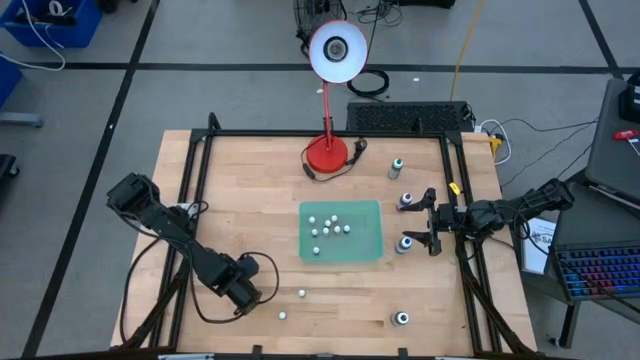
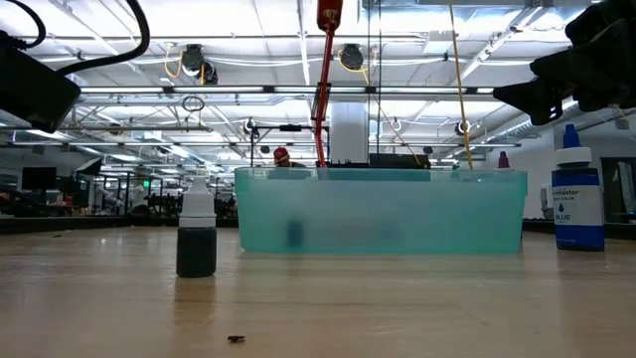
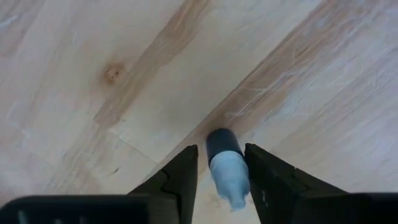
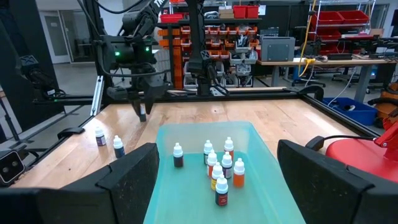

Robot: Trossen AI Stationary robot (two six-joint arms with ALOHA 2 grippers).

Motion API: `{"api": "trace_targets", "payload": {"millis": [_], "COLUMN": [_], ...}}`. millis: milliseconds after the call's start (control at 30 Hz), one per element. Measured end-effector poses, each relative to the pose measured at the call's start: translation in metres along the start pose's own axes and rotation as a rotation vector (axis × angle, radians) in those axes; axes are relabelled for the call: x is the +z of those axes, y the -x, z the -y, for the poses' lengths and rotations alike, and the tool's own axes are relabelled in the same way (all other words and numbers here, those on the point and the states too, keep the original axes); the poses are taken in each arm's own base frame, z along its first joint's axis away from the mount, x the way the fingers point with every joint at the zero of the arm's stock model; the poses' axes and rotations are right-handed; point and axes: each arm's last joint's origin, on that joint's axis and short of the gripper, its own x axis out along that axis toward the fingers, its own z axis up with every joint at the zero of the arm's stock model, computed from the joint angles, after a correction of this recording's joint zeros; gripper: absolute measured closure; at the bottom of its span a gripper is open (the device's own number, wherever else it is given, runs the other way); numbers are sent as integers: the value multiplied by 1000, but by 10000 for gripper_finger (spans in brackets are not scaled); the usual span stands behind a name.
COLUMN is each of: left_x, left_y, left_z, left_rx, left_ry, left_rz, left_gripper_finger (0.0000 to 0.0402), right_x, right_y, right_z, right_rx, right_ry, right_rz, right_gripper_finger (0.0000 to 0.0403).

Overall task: Pick & Place food coloring
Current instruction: Put the small green food coloring bottle into the green bin

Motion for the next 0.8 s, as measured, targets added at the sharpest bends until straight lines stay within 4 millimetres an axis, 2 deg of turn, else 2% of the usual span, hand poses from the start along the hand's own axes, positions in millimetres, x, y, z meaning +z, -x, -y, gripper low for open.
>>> {"api": "trace_targets", "payload": {"millis": [200,267,333,433,567,667,800], "left_x": [4,11,19,34,58,75,103], "left_y": [0,1,5,20,58,97,147], "left_z": [1,3,7,17,34,46,51], "left_rx": [-5,-32,-61,-111,-165,-194,-225], "left_ry": [-76,-119,-142,-181,-277,-362,-453], "left_rz": [44,88,127,164,288,406,574], "left_gripper_finger": [313,332,335,335,335,335,335], "right_x": [0,0,0,0,0,0,0], "right_y": [0,0,0,0,0,0,0], "right_z": [0,0,0,0,0,0,0], "right_rx": [0,0,0,0,0,1,0], "right_ry": [0,0,0,0,0,0,0], "right_rz": [0,0,0,0,0,0,0], "right_gripper_finger": [89,89,89,89,89,89,89]}}
